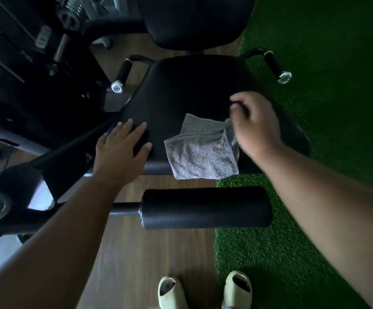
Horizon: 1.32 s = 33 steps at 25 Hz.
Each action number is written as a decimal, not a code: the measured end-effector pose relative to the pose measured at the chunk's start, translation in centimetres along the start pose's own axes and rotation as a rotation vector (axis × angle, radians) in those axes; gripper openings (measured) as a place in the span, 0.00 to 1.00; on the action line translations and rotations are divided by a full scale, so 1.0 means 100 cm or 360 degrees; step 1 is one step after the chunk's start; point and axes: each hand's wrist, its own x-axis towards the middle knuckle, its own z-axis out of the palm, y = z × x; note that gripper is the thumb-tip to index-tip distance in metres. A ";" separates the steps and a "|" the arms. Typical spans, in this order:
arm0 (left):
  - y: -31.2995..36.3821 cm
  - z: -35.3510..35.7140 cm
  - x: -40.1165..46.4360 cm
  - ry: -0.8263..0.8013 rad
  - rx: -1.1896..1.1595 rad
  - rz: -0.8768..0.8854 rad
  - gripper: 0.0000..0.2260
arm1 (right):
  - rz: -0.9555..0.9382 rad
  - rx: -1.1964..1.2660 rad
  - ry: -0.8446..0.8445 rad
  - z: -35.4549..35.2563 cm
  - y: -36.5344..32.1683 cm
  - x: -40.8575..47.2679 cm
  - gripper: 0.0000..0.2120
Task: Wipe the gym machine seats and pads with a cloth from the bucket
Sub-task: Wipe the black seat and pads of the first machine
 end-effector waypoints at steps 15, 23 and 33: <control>0.015 0.019 0.029 0.0247 0.0121 -0.0044 0.22 | 0.0052 -0.1241 -0.0095 0.067 0.007 -0.058 0.27; 0.009 0.026 0.035 0.0327 0.0035 -0.0081 0.25 | -0.0698 -0.1111 0.0359 0.070 0.053 -0.076 0.28; 0.021 0.025 0.025 0.0377 0.0075 -0.0040 0.19 | -0.0832 -0.1058 0.0369 0.135 0.005 -0.093 0.25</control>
